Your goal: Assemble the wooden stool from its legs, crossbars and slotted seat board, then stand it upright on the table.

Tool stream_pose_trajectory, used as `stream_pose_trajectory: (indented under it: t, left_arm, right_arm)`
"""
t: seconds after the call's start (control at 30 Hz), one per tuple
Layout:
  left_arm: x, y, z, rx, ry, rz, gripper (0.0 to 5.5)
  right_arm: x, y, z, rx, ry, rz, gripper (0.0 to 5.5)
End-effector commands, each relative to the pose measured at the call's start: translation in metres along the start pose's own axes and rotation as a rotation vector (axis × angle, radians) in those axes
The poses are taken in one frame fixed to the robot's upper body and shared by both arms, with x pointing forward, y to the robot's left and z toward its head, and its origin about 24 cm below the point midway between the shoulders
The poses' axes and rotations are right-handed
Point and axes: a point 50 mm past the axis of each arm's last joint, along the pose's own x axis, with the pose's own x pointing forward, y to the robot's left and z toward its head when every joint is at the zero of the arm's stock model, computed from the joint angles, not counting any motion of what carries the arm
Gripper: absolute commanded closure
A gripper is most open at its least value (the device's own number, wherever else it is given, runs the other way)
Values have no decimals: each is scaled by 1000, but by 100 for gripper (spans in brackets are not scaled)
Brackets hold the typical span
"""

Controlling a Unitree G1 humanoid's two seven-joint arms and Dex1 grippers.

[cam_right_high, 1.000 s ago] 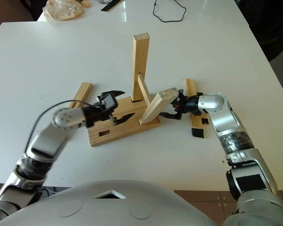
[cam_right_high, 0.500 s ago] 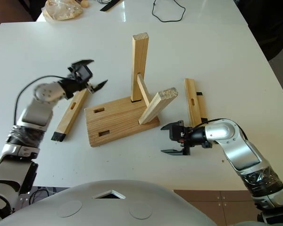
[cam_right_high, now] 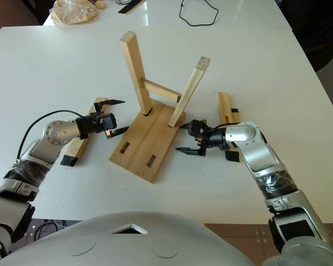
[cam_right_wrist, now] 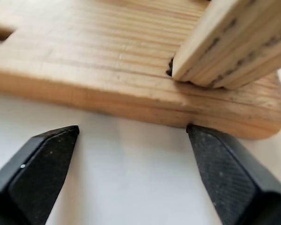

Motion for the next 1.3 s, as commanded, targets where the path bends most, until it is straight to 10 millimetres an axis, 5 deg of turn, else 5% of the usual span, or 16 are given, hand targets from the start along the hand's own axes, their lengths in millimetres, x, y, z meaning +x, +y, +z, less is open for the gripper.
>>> stream_pose_trajectory:
  t: [0.03,0.27,0.53,0.67,0.87,1.13,1.3]
  left_arm:
    - [-3,-25,3,-51,26,-102,90]
    - [-1,-15,-9,-150,98,60,90]
    - [-47,23,-11,-352,77,396,90]
    - [-66,83,14,-492,-110,713,90]
    - [-59,158,94,-618,-475,861,90]
    - [-30,187,122,-690,-474,860,90]
    - [-17,189,126,-776,-457,808,159]
  right_arm:
    - [11,-16,-2,-14,25,-70,126]
    - [15,-21,-13,8,31,-127,126]
    - [-15,-16,4,-55,-49,-187,126]
    - [-19,-20,11,-62,-64,-215,126]
    - [-10,-21,19,-73,-80,-205,126]
    - [2,-17,25,-85,-93,-181,126]
    - [7,-14,24,-87,-94,-173,126]
